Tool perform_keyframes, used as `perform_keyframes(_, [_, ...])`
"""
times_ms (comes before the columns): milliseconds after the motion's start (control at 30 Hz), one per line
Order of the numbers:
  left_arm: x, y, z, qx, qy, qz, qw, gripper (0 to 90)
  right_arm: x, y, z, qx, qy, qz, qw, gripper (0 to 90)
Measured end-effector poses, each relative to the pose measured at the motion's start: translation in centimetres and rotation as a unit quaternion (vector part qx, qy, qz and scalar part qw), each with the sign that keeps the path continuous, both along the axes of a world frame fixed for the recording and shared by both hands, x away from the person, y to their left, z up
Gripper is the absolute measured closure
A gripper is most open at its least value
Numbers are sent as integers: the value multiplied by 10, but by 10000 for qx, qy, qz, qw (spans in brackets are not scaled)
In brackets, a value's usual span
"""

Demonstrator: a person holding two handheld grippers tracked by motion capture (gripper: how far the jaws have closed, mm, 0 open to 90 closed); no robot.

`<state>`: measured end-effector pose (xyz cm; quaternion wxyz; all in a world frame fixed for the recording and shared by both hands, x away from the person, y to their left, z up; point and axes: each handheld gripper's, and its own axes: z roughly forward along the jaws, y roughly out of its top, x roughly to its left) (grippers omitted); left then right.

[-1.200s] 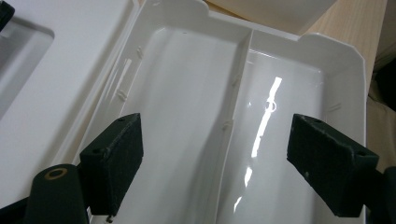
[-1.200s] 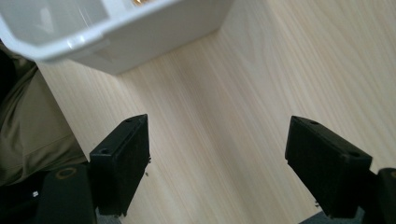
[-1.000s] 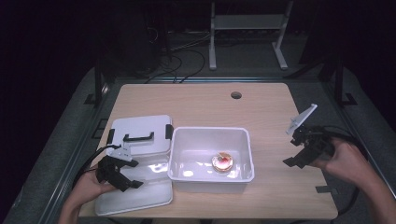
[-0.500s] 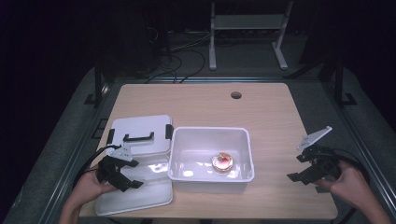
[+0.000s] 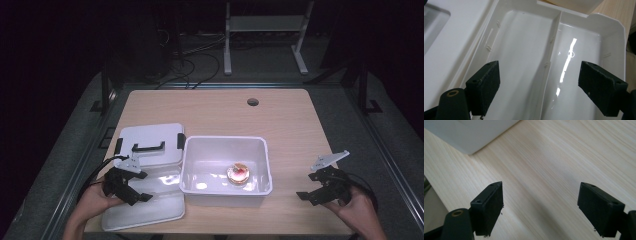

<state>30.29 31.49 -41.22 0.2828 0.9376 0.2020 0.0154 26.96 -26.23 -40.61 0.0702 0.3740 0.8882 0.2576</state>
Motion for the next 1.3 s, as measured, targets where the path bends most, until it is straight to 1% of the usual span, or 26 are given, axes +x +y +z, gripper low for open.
perform_keyframes(33, [0,0,0,0,0,0,10000,172,0,0,0,0,0,0,10000,201])
perform_keyframes(67, [0,0,0,25,4,-5,10000,172,-2,2,-5,101,-38,-92,9999,202])
perform_keyframes(167, [0,0,-1,38,1,-8,10000,172,-5,3,-12,222,-115,-205,9995,198])
perform_keyframes(200, [0,0,-1,40,0,-6,10000,172,-6,3,-14,248,-176,-258,9992,192])
perform_keyframes(267, [0,-1,-1,49,2,-13,10000,172,-7,4,-18,317,-182,-326,9988,191])
perform_keyframes(433, [-1,-1,-1,53,4,-10,10000,172,-8,7,-27,364,-254,-424,9981,189])
perform_keyframes(533, [0,-2,-1,82,8,-32,10000,173,-9,8,-27,314,-276,-392,9984,188])
perform_keyframes(600, [0,-2,-2,105,6,-51,9999,176,-8,9,-27,318,-266,-430,9982,186])
perform_keyframes(733, [0,-4,-2,73,38,-121,9999,205,-9,8,-27,365,-362,-483,9975,186])
perform_keyframes(833, [0,-5,-1,105,25,-181,9998,231,-9,8,-28,369,-372,-475,9975,185])
perform_keyframes(867, [-1,-6,-1,162,15,-263,9995,249,-9,9,-28,363,-362,-482,9975,180])
perform_keyframes(900, [-1,-6,-1,162,15,-263,9995,263,-9,9,-28,363,-362,-482,9975,180])
perform_keyframes(933, [-1,-7,0,238,1,-368,9990,291,-9,10,-28,367,-365,-487,9975,180])
perform_keyframes(1000, [0,-8,1,349,8,-444,9984,324,-9,10,-27,372,-385,-468,9975,180])
perform_keyframes(1067, [0,-8,1,373,16,-494,9981,381,-9,10,-27,363,-390,-464,9975,181])
perform_keyframes(1100, [0,-8,1,414,20,-546,9976,381,-9,11,-26,361,-392,-462,9975,180])
perform_keyframes(1133, [2,-10,1,624,45,-613,9962,405,-9,11,-26,349,-403,-456,9975,181])
perform_keyframes(1200, [3,-11,0,755,42,-649,9950,430,-9,12,-25,332,-410,-426,9977,181])
perform_keyframes(1267, [5,-11,1,829,81,-696,9941,455,-9,13,-25,344,-377,-396,9979,181])
perform_keyframes(1300, [5,-11,1,829,81,-696,9941,475,-9,13,-25,344,-377,-396,9979,181])
